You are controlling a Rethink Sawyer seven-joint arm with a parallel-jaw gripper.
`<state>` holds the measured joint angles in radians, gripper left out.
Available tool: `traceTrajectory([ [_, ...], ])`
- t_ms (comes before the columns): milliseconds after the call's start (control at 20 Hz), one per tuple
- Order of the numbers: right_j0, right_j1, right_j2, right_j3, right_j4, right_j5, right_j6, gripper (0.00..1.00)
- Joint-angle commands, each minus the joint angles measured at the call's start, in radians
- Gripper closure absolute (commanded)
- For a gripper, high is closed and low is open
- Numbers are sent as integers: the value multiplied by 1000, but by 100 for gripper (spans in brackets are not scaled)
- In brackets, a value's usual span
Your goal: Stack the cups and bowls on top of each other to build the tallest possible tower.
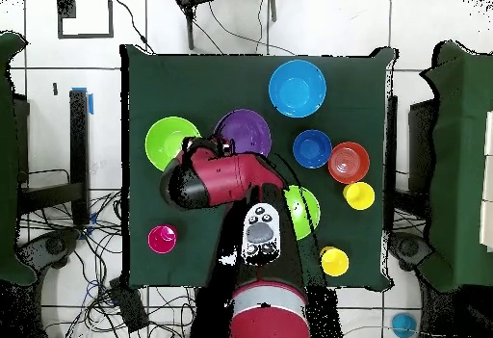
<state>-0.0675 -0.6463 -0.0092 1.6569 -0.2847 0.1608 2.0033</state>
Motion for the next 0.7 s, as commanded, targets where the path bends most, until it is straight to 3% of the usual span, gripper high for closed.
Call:
traceTrajectory([
  [50, -53, -39, 67, -13, -23, 146, -28, 100],
  [450, -154, -15, 129, -135, -85, 230, -178, 100],
  [700, -174, -9, 126, -189, -123, 257, -199, 100],
])
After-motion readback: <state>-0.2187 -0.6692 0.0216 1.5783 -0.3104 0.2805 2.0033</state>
